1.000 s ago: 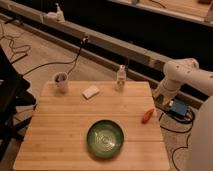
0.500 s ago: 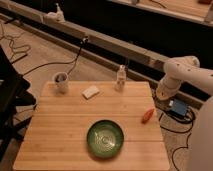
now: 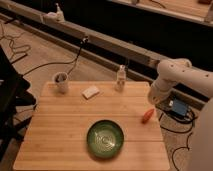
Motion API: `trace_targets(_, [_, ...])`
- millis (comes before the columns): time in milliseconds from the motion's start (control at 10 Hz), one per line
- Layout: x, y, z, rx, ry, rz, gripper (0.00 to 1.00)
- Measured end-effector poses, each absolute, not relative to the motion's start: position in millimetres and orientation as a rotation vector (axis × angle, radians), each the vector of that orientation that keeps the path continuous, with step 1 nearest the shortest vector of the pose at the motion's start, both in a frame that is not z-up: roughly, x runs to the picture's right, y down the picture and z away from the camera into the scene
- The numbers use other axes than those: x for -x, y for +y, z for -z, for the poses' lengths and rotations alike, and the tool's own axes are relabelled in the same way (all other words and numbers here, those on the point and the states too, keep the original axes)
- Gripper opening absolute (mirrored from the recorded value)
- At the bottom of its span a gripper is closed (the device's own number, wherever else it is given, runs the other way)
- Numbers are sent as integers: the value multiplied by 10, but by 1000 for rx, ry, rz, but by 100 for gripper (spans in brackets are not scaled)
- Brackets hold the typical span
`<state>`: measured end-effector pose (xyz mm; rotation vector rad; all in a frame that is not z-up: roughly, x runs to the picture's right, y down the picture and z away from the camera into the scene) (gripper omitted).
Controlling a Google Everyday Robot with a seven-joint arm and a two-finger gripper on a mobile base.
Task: Push the ceramic bowl across the table
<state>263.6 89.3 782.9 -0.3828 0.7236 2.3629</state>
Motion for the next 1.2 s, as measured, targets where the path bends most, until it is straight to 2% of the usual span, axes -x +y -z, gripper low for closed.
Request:
trace_targets(500, [-2046,1703,-7794,561,848,-2153,0])
trace_targets(1200, [-2019,1821,-7798,568,861,-2125,0])
